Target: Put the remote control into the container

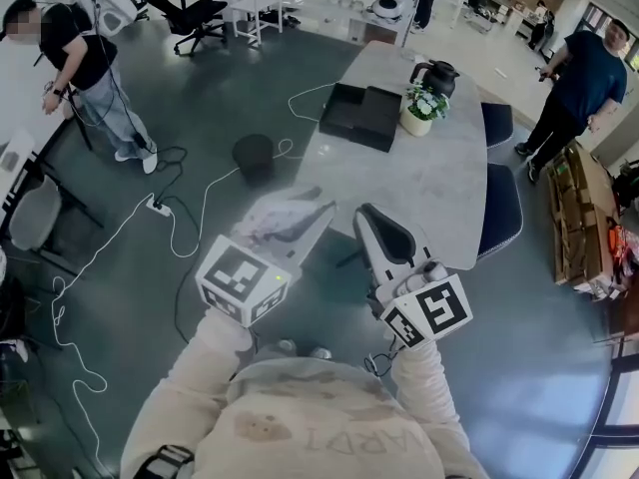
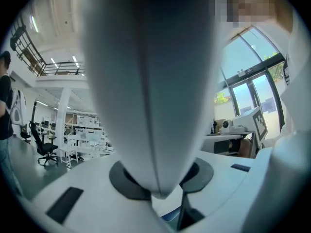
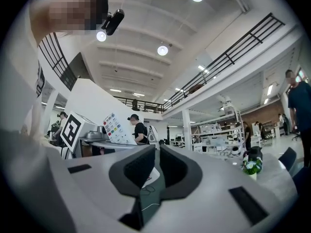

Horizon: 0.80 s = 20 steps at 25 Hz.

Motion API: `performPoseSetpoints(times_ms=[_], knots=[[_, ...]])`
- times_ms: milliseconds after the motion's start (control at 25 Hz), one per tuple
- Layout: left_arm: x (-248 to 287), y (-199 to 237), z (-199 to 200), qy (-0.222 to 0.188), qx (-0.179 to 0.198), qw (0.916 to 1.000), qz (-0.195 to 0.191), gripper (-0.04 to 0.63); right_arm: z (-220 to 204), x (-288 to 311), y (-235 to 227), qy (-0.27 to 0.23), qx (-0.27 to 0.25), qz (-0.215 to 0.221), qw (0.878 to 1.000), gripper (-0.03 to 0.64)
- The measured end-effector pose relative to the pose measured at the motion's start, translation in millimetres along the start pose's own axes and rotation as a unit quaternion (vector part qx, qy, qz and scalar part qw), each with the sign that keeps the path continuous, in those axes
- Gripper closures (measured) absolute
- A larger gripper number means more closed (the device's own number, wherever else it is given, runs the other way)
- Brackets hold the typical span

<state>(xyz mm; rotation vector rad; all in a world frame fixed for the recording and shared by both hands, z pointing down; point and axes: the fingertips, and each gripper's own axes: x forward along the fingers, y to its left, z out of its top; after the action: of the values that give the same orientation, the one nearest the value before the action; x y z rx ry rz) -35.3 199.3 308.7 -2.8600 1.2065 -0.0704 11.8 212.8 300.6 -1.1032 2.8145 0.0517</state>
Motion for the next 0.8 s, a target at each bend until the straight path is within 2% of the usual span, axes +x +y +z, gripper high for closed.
performPoseSetpoints(times_ms=[240, 600, 800], knots=[[29, 16, -10, 0.006, -0.035, 0.9994, 0.005, 0.488, 6, -12, -13, -0.015, 0.002, 0.012, 1.0, 0.583], [85, 62, -34, 0.05, -0.032, 0.9982, 0.007, 0.489, 1, 2, -39, -0.02, 0.023, 0.016, 0.999, 0.581], [119, 99, -57, 0.073, -0.038, 0.9966, -0.005, 0.489, -4, 28, -60, -0.016, 0.019, 0.001, 1.0, 0.581]])
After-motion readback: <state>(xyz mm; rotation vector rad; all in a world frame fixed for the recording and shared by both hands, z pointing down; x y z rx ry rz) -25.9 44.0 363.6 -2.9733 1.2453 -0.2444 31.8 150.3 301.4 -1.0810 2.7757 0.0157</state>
